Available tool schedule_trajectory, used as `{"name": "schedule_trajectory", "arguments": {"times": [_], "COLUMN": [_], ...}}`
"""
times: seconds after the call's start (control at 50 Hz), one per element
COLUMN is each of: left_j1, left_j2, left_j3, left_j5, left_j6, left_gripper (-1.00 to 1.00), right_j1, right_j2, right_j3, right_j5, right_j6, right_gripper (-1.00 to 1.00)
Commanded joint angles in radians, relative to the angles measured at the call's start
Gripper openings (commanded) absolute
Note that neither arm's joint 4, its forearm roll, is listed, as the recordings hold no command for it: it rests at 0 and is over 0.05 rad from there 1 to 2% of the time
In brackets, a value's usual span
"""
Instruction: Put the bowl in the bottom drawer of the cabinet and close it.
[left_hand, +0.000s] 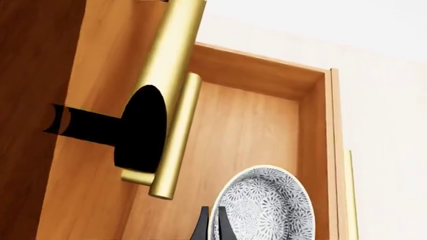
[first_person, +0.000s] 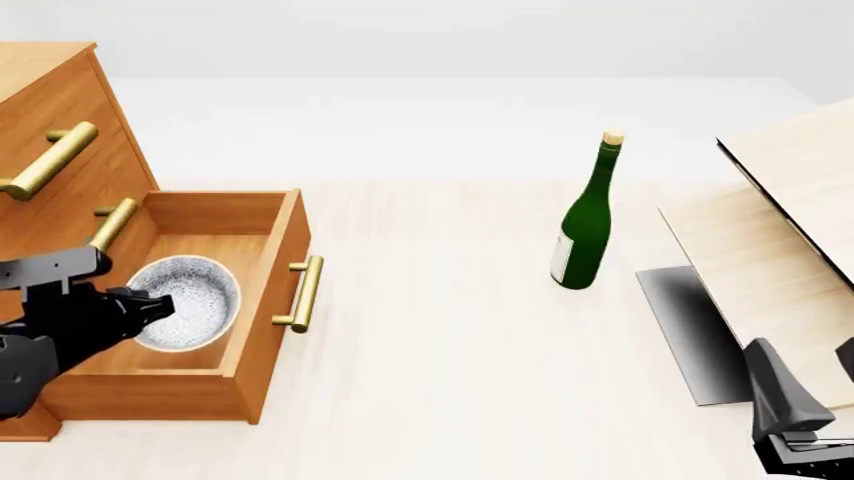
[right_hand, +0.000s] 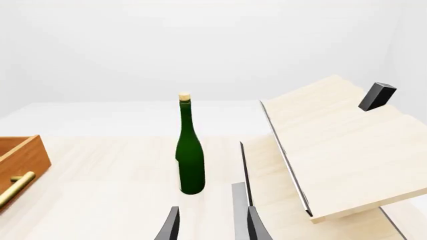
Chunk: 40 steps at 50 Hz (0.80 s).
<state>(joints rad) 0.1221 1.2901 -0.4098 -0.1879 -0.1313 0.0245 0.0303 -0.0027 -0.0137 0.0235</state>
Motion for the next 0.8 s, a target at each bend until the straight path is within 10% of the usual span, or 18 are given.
{"name": "schedule_trajectory", "arguments": {"times": [0.02,0.7,0.72,0.8], "left_j1": [0.018,0.025,0.026,0.028], "left_j2": [0.028,0.09,0.093,0.102], "left_j3": [0.003,0.004,0.005,0.003], "left_j5": [-0.022,-0.05,-0.051,-0.055], "left_j6": [0.002,-0.008,-0.004,-0.005], "left_gripper": [-1.0,-1.0,1.0,1.0], "right_j1": [0.0,0.0,0.0,0.0], "right_j2": [0.0,0.0,0.0,0.0], "right_j3": [0.0,0.0,0.0,0.0], "right_j5": [0.0,0.0,0.0,0.0], "right_j6": [0.0,0.0,0.0,0.0], "right_gripper": [1.0,1.0,1.0,1.0]}}
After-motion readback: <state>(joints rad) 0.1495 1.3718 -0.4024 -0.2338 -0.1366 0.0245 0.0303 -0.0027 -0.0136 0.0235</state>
